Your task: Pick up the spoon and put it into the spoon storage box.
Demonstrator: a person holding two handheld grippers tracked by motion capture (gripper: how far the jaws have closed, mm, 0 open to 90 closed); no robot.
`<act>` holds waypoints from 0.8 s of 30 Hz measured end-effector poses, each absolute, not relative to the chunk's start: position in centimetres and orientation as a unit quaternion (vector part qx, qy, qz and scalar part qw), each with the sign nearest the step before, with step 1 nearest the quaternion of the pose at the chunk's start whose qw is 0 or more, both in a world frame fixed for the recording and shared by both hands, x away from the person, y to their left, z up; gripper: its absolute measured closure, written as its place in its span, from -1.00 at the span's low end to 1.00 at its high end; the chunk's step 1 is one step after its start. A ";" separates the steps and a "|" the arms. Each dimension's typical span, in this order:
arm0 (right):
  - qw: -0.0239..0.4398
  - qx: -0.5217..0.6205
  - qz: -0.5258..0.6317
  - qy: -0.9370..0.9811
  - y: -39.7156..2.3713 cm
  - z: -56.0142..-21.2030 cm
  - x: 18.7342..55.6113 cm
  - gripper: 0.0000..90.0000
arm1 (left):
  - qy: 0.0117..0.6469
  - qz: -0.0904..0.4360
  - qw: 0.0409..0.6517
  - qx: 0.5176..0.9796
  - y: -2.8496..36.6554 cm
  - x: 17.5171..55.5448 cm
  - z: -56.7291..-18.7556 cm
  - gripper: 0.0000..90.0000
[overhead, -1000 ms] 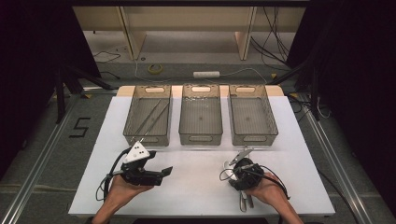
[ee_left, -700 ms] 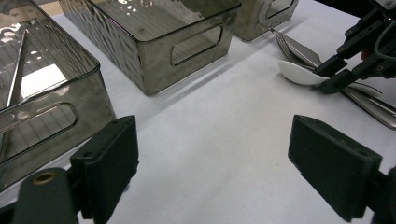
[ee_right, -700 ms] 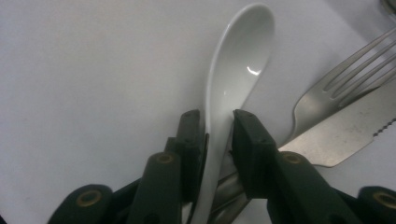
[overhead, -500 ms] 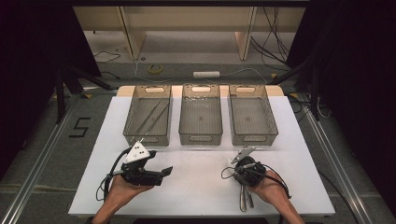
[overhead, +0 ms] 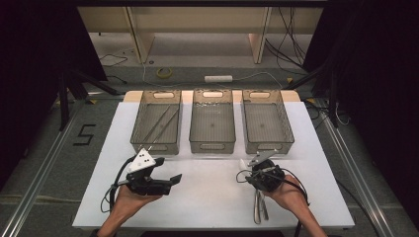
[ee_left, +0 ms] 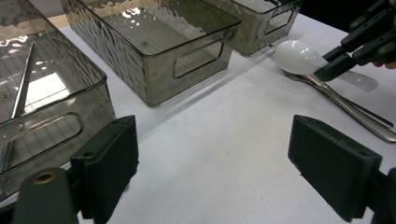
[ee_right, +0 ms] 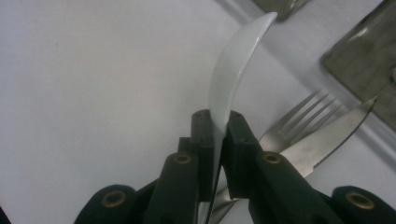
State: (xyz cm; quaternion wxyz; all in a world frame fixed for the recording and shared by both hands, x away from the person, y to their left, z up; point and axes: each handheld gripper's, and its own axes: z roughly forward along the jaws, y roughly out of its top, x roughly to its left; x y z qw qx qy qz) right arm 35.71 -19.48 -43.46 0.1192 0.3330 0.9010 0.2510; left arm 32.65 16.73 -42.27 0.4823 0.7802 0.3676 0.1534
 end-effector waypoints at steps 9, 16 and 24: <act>0.124 0.330 0.303 0.885 -18.3 -40.8 38.1 0.87 | 0.372 0.163 0.499 0.766 17.0 32.6 -42.1 -0.66; 0.127 0.330 0.327 0.876 -17.1 -39.2 40.0 0.87 | 0.376 0.163 0.506 0.759 17.2 32.6 -42.1 -0.66; 0.122 0.332 0.348 0.868 -15.4 -37.7 42.5 0.87 | 0.373 0.165 0.505 0.760 17.3 32.7 -42.0 -0.66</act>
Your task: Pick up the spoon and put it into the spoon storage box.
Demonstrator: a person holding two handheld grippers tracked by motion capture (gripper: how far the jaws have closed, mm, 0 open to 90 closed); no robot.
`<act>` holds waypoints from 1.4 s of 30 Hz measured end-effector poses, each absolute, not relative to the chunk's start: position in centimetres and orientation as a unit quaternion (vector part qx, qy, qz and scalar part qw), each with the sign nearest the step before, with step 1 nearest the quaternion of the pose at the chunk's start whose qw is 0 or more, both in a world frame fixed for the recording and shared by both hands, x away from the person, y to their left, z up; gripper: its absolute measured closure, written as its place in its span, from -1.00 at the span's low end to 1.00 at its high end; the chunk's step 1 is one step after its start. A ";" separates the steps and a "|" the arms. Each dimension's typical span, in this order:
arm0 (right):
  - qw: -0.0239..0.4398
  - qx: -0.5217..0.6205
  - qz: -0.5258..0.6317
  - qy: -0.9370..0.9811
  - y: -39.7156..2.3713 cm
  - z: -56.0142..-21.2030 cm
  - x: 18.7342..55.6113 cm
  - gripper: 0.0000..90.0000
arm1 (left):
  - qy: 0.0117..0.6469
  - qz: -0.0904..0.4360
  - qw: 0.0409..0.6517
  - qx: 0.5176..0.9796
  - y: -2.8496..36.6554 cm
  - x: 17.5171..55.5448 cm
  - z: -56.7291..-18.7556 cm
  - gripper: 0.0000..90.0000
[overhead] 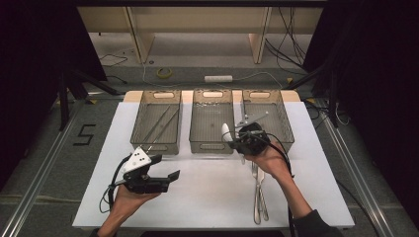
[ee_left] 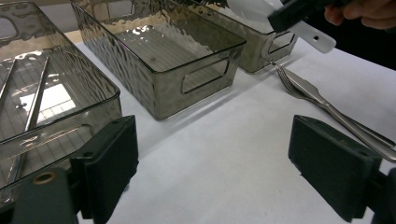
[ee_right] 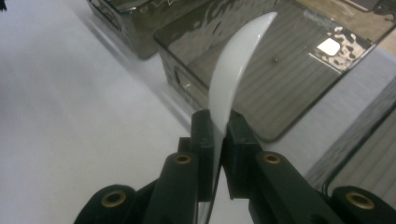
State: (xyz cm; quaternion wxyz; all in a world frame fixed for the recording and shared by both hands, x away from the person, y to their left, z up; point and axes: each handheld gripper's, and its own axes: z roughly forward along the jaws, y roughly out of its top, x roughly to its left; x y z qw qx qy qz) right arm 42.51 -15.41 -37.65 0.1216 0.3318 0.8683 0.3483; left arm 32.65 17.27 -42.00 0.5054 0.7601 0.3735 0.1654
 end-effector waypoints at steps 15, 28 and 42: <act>0.117 0.365 0.364 0.849 -13.0 -36.6 47.6 0.87 | 0.372 0.168 0.509 0.758 17.3 32.7 -41.9 -0.66; 0.131 0.392 0.354 0.839 -11.7 -37.1 51.2 0.87 | 0.372 0.170 0.510 0.757 17.5 32.6 -41.9 -0.66; 0.139 0.422 0.326 0.834 -10.9 -39.3 52.9 0.87 | 0.369 0.170 0.508 0.760 17.4 32.6 -41.9 -0.66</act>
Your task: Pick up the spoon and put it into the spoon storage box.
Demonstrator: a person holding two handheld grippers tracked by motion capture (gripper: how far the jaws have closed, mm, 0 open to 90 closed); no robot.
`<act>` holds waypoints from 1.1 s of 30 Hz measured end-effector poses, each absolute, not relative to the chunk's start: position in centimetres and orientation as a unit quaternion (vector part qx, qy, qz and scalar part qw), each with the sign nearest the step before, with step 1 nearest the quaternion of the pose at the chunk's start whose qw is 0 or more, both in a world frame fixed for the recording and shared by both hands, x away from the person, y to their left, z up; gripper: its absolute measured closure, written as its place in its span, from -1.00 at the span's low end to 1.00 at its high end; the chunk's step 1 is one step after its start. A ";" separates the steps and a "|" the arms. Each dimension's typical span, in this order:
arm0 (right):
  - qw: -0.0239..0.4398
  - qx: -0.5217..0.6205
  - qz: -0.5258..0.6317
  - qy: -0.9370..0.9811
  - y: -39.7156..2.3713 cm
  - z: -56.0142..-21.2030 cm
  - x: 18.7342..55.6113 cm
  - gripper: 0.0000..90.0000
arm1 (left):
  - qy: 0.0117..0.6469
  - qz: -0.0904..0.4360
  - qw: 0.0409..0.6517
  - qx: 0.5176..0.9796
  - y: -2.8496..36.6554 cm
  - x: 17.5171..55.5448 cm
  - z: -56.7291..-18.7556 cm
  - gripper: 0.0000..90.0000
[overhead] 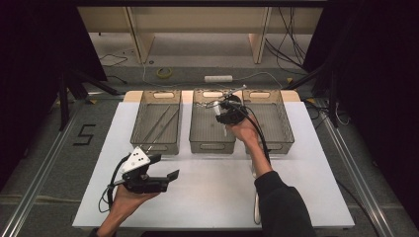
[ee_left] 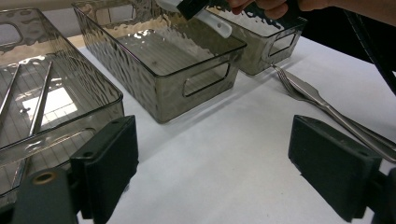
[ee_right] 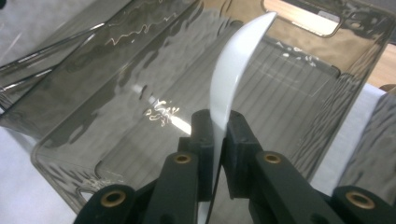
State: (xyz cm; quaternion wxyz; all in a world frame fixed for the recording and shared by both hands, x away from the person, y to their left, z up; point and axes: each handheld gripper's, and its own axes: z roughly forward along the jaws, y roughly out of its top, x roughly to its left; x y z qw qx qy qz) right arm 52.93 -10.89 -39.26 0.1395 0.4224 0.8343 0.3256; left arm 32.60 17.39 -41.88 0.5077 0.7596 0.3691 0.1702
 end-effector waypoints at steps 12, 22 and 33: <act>0.146 0.431 0.306 0.836 -10.4 -40.4 53.5 0.86 | 0.367 0.171 0.508 0.761 17.3 32.6 -41.9 -0.66; 0.144 0.428 0.300 0.840 -9.9 -41.0 53.5 0.74 | 0.366 0.171 0.506 0.762 17.3 32.6 -41.9 -0.66; 0.113 0.420 0.345 0.832 -11.0 -39.4 52.3 0.28 | 0.367 0.170 0.506 0.761 17.3 32.6 -41.9 -0.66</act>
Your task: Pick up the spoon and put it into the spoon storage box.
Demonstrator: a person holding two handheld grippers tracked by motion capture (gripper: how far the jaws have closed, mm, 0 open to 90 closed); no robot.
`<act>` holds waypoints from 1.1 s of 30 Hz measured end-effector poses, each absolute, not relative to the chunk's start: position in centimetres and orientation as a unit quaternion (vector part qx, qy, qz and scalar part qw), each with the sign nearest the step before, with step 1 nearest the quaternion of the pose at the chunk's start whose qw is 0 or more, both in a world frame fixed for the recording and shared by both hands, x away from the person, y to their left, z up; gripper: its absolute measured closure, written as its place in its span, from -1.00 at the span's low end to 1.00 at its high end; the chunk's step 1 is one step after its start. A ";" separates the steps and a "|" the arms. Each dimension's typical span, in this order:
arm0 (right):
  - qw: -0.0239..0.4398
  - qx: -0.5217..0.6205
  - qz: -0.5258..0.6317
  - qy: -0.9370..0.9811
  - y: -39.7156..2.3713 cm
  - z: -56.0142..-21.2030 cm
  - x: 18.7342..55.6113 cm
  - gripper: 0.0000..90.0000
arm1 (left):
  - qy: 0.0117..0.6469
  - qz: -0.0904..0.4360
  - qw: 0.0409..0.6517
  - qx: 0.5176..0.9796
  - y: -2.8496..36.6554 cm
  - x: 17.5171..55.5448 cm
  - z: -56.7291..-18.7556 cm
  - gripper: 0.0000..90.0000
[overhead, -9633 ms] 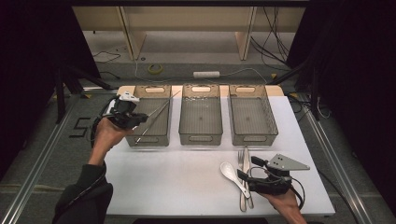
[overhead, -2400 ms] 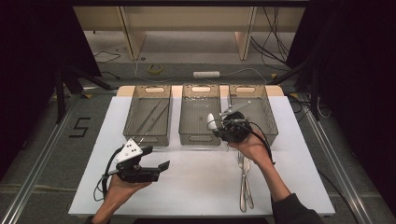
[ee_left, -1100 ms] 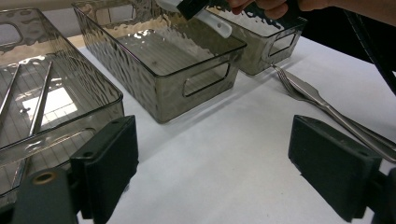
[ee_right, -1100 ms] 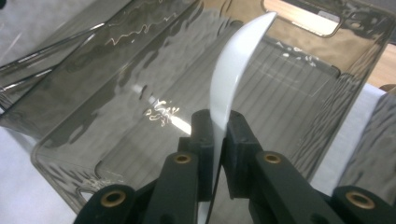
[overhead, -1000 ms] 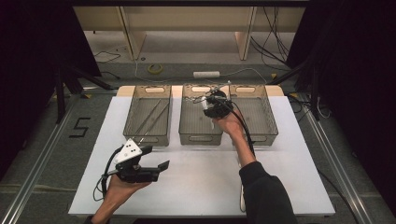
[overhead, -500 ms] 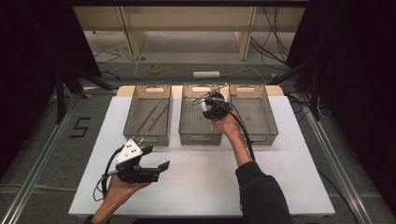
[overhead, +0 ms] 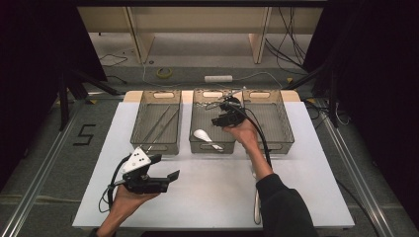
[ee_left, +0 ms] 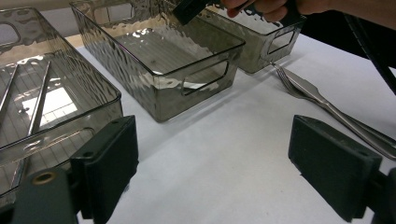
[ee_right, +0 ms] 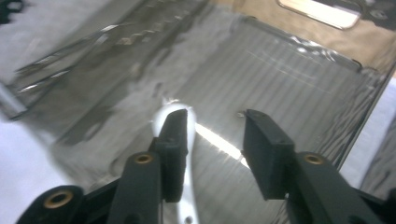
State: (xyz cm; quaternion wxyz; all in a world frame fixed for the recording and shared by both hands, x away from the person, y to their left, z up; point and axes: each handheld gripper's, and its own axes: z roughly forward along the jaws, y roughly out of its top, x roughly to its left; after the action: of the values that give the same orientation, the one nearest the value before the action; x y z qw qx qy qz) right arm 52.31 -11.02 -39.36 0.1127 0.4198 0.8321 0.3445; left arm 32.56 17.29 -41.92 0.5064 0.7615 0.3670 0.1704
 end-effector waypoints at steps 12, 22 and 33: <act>0.089 0.364 0.389 0.841 -13.4 -37.3 46.0 -0.12 | 0.368 0.175 0.505 0.761 17.3 32.6 -42.0 -0.66; 0.075 0.335 0.407 0.847 -15.3 -38.2 40.5 -0.23 | 0.370 0.175 0.505 0.760 17.2 32.6 -41.9 -0.66; 0.059 0.332 0.434 0.836 -17.6 -40.2 36.9 -0.31 | 0.370 0.175 0.504 0.760 17.2 32.6 -42.0 -0.66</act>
State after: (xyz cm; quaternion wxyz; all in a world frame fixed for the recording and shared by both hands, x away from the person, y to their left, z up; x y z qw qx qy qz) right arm 36.89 -17.64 -40.23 0.0593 0.3322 0.8355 0.4336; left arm 32.58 17.23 -41.97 0.5043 0.7601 0.3704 0.1753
